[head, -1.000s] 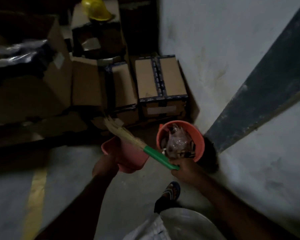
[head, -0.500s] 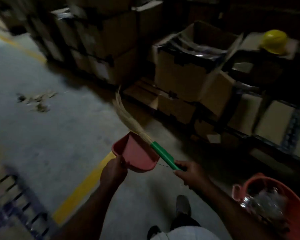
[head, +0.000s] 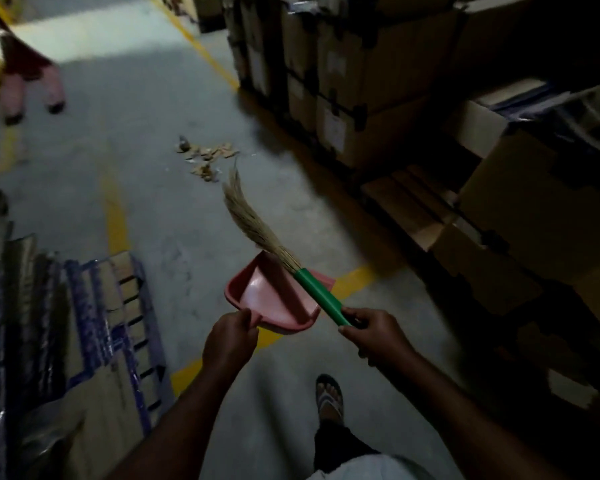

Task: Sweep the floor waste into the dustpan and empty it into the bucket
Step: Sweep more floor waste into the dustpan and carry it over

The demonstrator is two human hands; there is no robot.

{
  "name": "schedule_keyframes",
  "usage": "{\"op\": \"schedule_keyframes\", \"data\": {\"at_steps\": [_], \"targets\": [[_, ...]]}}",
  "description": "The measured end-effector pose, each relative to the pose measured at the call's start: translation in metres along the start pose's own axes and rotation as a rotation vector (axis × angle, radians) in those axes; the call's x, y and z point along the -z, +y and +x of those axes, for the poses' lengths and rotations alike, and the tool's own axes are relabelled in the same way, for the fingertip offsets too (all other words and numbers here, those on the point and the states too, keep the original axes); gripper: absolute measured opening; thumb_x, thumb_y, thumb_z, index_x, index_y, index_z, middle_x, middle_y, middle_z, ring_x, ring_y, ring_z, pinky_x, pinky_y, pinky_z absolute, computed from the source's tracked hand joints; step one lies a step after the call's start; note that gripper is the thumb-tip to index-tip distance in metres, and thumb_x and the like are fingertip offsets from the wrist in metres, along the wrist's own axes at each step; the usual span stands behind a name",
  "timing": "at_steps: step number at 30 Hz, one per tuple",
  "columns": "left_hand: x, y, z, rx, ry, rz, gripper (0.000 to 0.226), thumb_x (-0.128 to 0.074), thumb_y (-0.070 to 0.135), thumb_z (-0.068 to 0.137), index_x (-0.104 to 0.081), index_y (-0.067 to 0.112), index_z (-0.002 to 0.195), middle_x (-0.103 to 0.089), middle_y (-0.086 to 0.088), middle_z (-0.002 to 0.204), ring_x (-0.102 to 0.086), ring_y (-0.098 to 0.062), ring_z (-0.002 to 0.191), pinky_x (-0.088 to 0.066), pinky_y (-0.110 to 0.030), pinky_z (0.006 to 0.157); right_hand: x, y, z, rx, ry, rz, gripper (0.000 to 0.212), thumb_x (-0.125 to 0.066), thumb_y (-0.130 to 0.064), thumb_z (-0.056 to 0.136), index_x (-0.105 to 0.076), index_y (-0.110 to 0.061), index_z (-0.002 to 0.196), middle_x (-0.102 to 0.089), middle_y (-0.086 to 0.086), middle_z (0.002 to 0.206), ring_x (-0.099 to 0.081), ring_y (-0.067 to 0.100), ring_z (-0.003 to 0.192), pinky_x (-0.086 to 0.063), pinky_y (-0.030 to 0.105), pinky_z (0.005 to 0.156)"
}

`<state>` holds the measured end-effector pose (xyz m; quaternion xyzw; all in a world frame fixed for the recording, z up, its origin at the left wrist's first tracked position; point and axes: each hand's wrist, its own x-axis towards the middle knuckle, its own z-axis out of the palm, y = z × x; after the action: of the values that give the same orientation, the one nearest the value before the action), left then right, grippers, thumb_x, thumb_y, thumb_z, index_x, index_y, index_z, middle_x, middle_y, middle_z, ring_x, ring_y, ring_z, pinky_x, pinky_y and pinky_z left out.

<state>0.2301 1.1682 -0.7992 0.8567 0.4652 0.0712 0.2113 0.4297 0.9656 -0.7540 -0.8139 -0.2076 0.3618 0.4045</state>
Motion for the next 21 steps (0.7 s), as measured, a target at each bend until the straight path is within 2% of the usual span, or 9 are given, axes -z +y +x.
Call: {"op": "schedule_keyframes", "data": {"at_steps": [7,10,13,15,21], "targets": [[0.017,-0.018,0.102,0.151,0.042,-0.037,0.031,-0.064,0.04,0.085,-0.046,0.018,0.072,-0.06,-0.004,0.072,-0.062,-0.029,0.076,-0.036,-0.032,0.055,-0.021,-0.085,0.137,0.044,-0.15,-0.044,0.048,-0.075,-0.024,0.082,-0.064,-0.026,0.129,-0.072,-0.004,0.091,-0.056,0.017,0.044,-0.041,0.026,0.039],[0.028,-0.031,0.135,0.202,0.074,-0.059,0.031,-0.058,0.045,0.086,-0.05,0.017,0.077,-0.059,-0.004,0.071,-0.061,-0.028,0.074,-0.044,-0.035,0.055,-0.033,-0.126,0.187,0.067,-0.199,-0.106,0.046,-0.076,-0.024,0.082,-0.066,-0.026,0.127,-0.072,-0.006,0.086,-0.055,0.018,0.044,-0.041,0.027,0.039],[0.039,-0.053,0.171,0.257,0.11,-0.073,0.023,-0.059,0.044,0.084,-0.061,0.021,0.085,-0.066,-0.001,0.079,-0.065,-0.026,0.08,-0.048,-0.033,0.058,-0.055,-0.167,0.234,0.08,-0.266,-0.146,0.046,-0.075,-0.023,0.083,-0.066,-0.026,0.127,-0.071,-0.005,0.084,-0.054,0.018,0.043,-0.041,0.027,0.039],[0.044,-0.07,0.2,0.292,0.153,-0.089,0.027,-0.062,0.044,0.085,-0.067,0.018,0.092,-0.07,-0.004,0.086,-0.067,-0.027,0.083,-0.052,-0.035,0.062,-0.072,-0.192,0.266,0.096,-0.311,-0.165,0.046,-0.074,-0.022,0.084,-0.065,-0.026,0.128,-0.07,-0.002,0.085,-0.055,0.019,0.044,-0.043,0.028,0.04],[0.057,-0.13,0.321,0.364,0.171,-0.119,0.033,-0.057,0.048,0.087,-0.055,0.015,0.079,-0.06,-0.005,0.068,-0.061,-0.025,0.067,-0.047,-0.037,0.055,-0.137,-0.268,0.384,0.15,-0.365,-0.258,0.047,-0.074,-0.025,0.083,-0.065,-0.026,0.129,-0.069,-0.008,0.087,-0.057,0.017,0.044,-0.046,0.03,0.041]]}}
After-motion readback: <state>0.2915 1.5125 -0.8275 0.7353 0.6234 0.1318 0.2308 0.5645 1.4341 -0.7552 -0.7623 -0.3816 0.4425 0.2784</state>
